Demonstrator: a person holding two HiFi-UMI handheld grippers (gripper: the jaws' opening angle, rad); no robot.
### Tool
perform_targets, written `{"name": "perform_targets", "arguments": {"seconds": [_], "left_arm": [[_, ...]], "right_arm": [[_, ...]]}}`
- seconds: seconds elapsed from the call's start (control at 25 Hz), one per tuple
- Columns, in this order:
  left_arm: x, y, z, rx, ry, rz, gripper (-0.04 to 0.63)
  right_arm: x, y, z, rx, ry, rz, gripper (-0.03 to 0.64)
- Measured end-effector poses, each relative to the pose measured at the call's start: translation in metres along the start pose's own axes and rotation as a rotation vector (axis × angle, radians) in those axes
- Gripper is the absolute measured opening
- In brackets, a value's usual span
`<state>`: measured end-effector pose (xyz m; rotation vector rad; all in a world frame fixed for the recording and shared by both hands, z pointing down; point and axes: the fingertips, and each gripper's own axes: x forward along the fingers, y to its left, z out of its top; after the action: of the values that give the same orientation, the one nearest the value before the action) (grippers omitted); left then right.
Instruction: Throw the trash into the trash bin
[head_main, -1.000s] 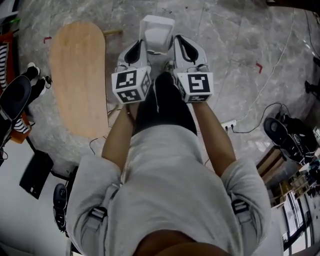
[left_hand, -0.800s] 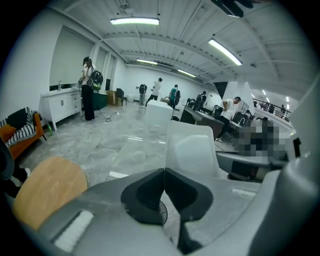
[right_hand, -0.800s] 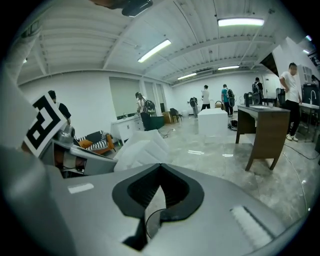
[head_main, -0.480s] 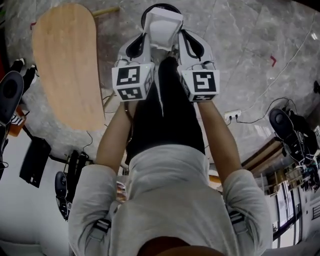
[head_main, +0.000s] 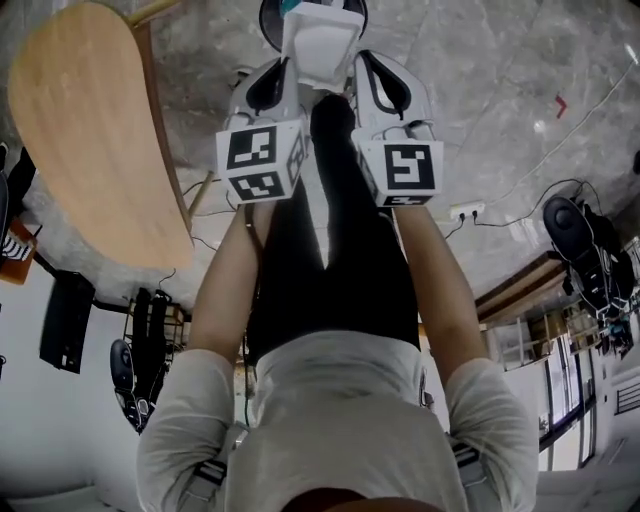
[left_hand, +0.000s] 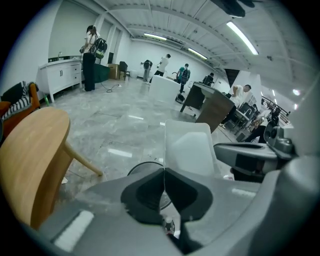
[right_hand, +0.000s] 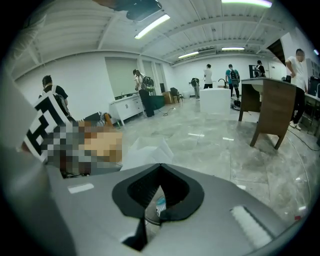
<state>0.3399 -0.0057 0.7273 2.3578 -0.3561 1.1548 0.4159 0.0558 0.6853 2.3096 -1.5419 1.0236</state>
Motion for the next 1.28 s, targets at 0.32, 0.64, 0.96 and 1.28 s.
{"name": "perform_targets", "arguments": {"seconds": [0.32, 0.64, 0.96, 1.28], "left_arm": [[0.053, 0.026, -0.039, 0.089, 0.048, -0.002, 0.021], [0.101, 0.050, -0.067, 0.064, 0.080, 0.025, 0.021], [0.154, 0.065, -0.089, 0.044, 0.150, 0.031, 0.020], [0.190, 0.064, -0.105, 0.115, 0.218, 0.025, 0.021]], "right_arm": [[0.044, -0.011, -0.035, 0.006, 0.017, -0.007, 0.008], [0.080, -0.029, -0.065, 0.017, 0.051, -0.012, 0.008], [0.091, -0.036, -0.094, 0.037, 0.093, 0.017, 0.008], [0.098, -0.050, -0.110, 0.065, 0.088, -0.005, 0.008]]}}
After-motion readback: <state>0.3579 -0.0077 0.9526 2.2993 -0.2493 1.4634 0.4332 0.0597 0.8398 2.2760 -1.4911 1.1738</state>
